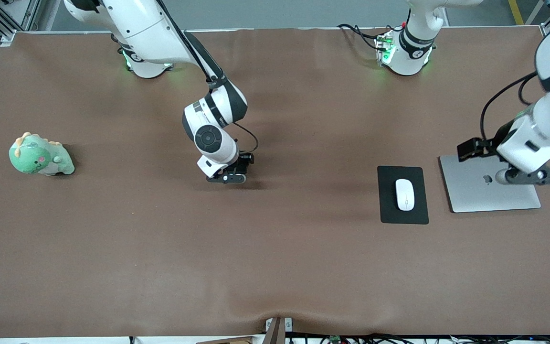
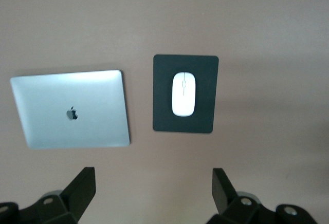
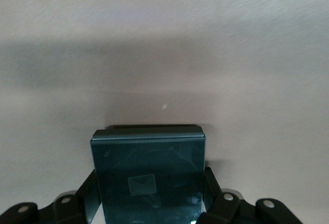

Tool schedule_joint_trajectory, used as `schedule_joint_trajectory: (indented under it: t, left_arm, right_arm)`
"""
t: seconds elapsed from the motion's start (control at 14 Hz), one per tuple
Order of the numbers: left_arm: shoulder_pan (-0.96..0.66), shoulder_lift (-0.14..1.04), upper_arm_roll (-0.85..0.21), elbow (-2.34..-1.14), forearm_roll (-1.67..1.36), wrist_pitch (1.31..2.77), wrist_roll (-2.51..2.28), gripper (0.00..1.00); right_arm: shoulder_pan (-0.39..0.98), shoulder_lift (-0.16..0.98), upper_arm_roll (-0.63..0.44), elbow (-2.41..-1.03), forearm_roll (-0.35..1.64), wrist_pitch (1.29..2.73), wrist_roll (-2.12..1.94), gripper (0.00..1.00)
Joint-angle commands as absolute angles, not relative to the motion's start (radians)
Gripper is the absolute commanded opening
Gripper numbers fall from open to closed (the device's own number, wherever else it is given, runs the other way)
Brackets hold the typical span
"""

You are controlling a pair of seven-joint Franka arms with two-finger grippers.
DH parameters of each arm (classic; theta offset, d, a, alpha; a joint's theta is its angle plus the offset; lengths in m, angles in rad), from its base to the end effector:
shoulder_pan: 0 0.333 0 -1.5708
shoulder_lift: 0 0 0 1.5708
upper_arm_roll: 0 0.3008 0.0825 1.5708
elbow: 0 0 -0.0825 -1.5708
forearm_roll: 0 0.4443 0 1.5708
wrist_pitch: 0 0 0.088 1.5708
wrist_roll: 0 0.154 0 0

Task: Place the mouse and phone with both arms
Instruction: 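Open the left gripper and raise it while the right gripper lifts the phone, then carry the black phone with the right gripper toward the green plush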

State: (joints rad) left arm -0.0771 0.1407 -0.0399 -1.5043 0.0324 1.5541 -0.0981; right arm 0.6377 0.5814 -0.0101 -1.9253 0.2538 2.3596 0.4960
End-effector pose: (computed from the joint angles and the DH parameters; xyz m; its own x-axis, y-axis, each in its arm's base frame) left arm 0.6430 -0.0693 0.5074 0.9960 -0.0181 -0.0876 -0.0212 -0.9991 -0.0355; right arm 0.5032 0.3788 0.0659 0.9766 -0.0541 -0.2082 -0.0660 -0.9965 -0.0506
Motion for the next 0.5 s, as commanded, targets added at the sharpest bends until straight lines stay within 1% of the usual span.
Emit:
schedule_joint_trajectory:
  t: [0.0, 0.07, 0.21, 0.43]
  left_arm:
    - [-0.089, 0.04, 0.012, -1.522, 0.04, 1.473, -0.062, 1.0]
    - [-0.087, 0.02, 0.023, -1.523, 0.037, 1.46, -0.011, 1.0]
    - [-0.072, -0.011, 0.025, -1.525, 0.035, 1.416, 0.055, 1.0]
    - [-0.063, -0.031, 0.02, -1.522, 0.032, 1.376, 0.057, 1.0]
  right_arm:
    - [0.585, 0.545, -0.005, -1.916, 0.268, 2.322, 0.474, 0.0]
    - [0.574, 0.543, -0.005, -1.899, 0.268, 2.313, 0.472, 0.0]
    - [0.528, 0.529, -0.009, -1.888, 0.261, 2.235, 0.463, 0.0]
    - [0.456, 0.491, -0.014, -1.902, 0.242, 2.183, 0.41, 0.0]
